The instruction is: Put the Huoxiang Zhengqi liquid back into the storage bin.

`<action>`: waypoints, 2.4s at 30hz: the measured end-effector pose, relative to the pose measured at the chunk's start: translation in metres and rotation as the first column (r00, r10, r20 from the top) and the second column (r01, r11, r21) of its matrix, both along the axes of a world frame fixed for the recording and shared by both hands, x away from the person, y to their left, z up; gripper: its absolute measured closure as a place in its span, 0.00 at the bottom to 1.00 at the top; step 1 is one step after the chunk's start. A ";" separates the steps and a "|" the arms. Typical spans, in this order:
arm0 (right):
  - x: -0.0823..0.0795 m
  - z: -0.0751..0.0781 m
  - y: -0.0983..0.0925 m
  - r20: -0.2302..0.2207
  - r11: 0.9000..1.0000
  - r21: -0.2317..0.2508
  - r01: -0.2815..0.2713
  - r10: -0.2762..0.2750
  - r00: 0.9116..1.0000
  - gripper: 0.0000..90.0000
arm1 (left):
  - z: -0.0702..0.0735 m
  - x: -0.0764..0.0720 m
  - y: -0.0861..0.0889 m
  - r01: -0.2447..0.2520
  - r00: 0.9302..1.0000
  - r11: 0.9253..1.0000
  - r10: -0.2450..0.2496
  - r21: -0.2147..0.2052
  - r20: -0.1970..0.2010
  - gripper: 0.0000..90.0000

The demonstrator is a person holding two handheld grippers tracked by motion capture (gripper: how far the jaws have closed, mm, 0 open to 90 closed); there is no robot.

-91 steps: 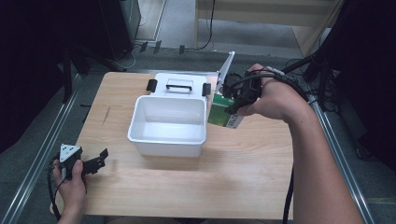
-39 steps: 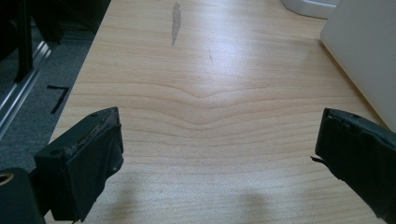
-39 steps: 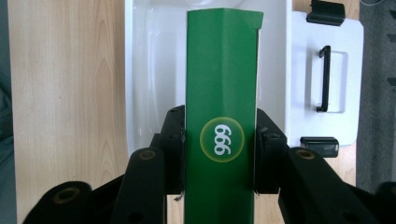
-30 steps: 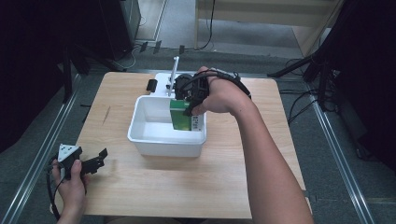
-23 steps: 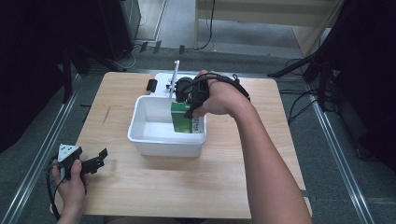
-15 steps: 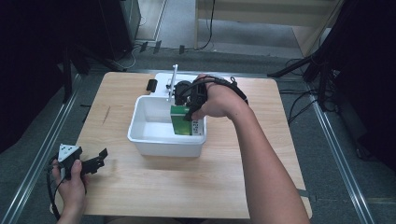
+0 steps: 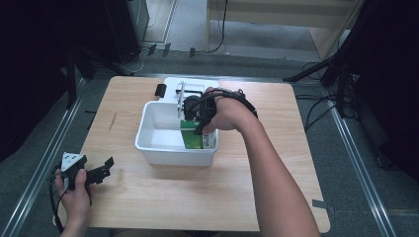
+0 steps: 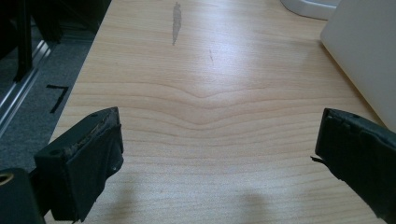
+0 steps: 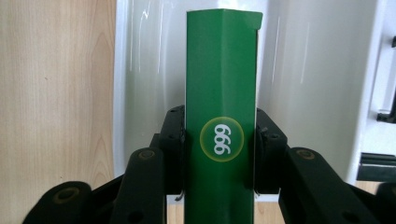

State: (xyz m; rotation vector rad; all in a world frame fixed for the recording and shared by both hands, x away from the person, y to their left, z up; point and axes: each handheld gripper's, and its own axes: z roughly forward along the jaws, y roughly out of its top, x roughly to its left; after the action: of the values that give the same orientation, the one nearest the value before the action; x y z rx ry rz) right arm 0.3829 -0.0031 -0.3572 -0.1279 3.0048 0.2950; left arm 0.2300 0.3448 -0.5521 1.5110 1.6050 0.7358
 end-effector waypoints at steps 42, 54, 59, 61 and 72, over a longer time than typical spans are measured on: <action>0.004 -0.024 -0.012 -0.044 0.996 0.042 0.082 -0.080 0.996 0.56 | 0.000 0.000 -0.001 0.004 1.000 1.000 -0.004 0.011 -0.002 0.02; 0.002 -0.001 -0.024 -0.072 0.974 0.132 0.182 -0.173 0.982 0.45 | 0.000 0.000 0.000 0.004 1.000 1.000 -0.004 0.011 -0.004 0.02; 0.001 0.010 -0.036 -0.067 0.957 0.174 0.232 -0.224 0.972 0.41 | 0.000 0.000 -0.001 0.004 1.000 1.000 -0.004 0.015 -0.005 0.02; 0.001 0.012 -0.039 -0.068 0.953 0.179 0.247 -0.238 0.969 0.40 | 0.000 0.000 -0.001 0.005 1.000 1.000 -0.005 0.016 -0.007 0.02; -0.003 0.022 -0.077 -0.119 0.871 0.302 0.387 -0.368 0.922 0.36 | 0.000 0.000 -0.002 0.003 1.000 1.000 -0.002 0.018 -0.004 0.02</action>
State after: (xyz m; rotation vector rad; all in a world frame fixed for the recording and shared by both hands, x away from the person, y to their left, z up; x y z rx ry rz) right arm 0.3801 -0.0801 -0.3355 0.5021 2.8953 0.7429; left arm 0.2297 0.3433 -0.5517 1.5278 1.6032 0.7479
